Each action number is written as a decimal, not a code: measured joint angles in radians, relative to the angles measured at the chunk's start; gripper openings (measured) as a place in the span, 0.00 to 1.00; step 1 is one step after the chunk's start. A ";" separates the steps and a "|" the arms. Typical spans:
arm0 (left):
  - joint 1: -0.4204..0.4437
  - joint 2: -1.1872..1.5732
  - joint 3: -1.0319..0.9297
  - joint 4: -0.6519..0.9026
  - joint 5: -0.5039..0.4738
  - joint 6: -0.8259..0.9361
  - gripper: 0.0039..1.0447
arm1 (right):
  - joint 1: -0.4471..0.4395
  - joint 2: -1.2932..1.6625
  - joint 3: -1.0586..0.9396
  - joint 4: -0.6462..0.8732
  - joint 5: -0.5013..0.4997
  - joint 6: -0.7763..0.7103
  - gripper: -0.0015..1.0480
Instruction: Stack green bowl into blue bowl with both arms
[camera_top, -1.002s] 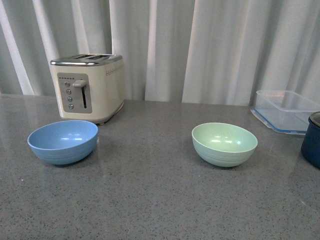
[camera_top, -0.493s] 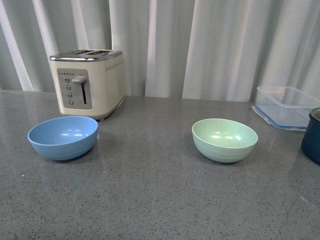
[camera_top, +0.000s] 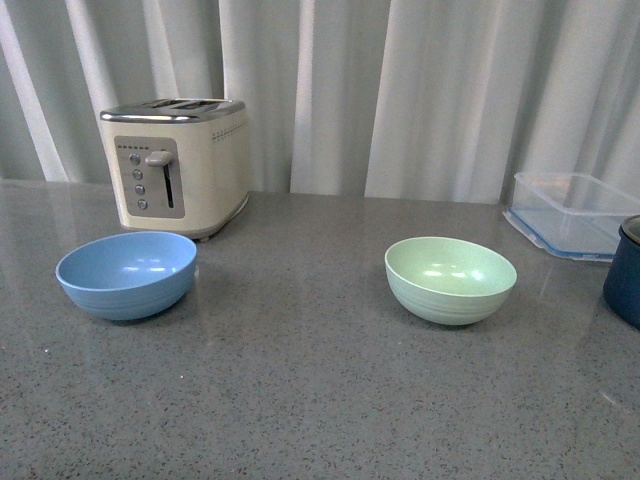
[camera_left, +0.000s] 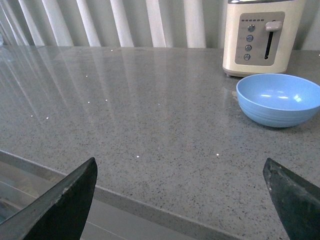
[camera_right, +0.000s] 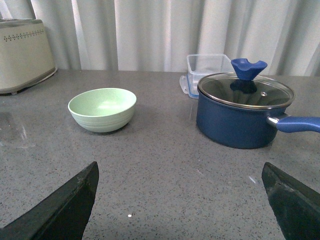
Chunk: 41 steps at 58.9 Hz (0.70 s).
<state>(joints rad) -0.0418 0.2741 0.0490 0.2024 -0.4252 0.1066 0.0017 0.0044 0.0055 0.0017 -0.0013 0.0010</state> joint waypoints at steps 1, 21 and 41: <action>0.012 0.034 0.013 0.010 0.011 -0.001 0.94 | 0.000 0.000 0.000 0.000 -0.001 0.000 0.90; 0.137 0.657 0.435 -0.050 0.264 -0.248 0.94 | 0.000 0.000 0.000 0.000 0.000 0.000 0.90; 0.128 1.188 0.971 -0.260 0.372 -0.486 0.94 | 0.000 0.000 0.000 0.000 0.000 0.000 0.90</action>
<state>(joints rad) 0.0860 1.4624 1.0203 -0.0578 -0.0532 -0.3794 0.0017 0.0044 0.0055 0.0017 -0.0017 0.0010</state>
